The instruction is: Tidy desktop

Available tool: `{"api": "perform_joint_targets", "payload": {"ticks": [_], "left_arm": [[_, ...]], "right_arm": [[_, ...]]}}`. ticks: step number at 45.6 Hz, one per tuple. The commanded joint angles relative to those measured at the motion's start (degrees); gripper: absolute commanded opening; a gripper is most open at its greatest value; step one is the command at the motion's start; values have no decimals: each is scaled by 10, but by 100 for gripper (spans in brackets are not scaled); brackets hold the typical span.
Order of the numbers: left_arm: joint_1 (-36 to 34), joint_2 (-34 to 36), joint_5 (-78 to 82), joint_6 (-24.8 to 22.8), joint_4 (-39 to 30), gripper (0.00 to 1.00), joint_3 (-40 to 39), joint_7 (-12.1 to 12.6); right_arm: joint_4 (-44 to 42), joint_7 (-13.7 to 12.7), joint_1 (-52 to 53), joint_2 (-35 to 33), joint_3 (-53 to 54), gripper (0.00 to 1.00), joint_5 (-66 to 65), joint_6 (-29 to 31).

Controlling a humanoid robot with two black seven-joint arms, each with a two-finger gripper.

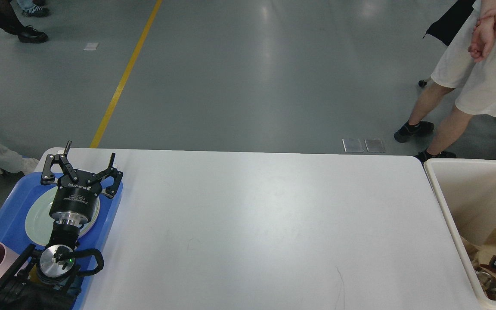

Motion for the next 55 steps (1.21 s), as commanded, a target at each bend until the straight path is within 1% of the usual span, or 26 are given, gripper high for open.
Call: {"api": "perform_joint_targets", "payload": {"ticks": [1,7,8,9,12,14,18,34,39,45,51,53,55], "left_arm": [[0,0,0,0,0,97,0,0],[0,0,1,0,0,97,0,0],[0,0,1,0,0,97,0,0],[0,0,1,0,0,97,0,0],[0,0,0,0,0,97,0,0],[0,0,0,0,0,97,0,0],[0,0,0,0,0,97,0,0],[0,0,1,0,0,97,0,0],[0,0,1,0,0,97,0,0],[0,0,0,0,0,97,0,0],[0,0,1,0,0,97,0,0],[0,0,1,0,0,97,0,0],[0,0,1,0,0,97,0,0]], "right_arm": [[0,1,-6,7,2,0,0,-2],[0,2,-9,10,2,0,0,-5],[0,2,-10,9,1,5,0,-5],[-1,2,-10,9,1,19,0,-6],[-1,2,-10,7,0,70,0,-20],[-1,2,-9,8,-1,100,-1,-42],[1,2,-10,10,1,100,0,-65],[1,2,-2,4,3,100,1,-67],[-2,3,3,2,39,100,2,-70],[-2,8,32,-11,187,100,1,-74],[28,12,64,-37,363,100,-9,-67],[52,23,72,-43,432,100,-9,-66],[83,50,78,-57,510,100,-9,-67]]}}
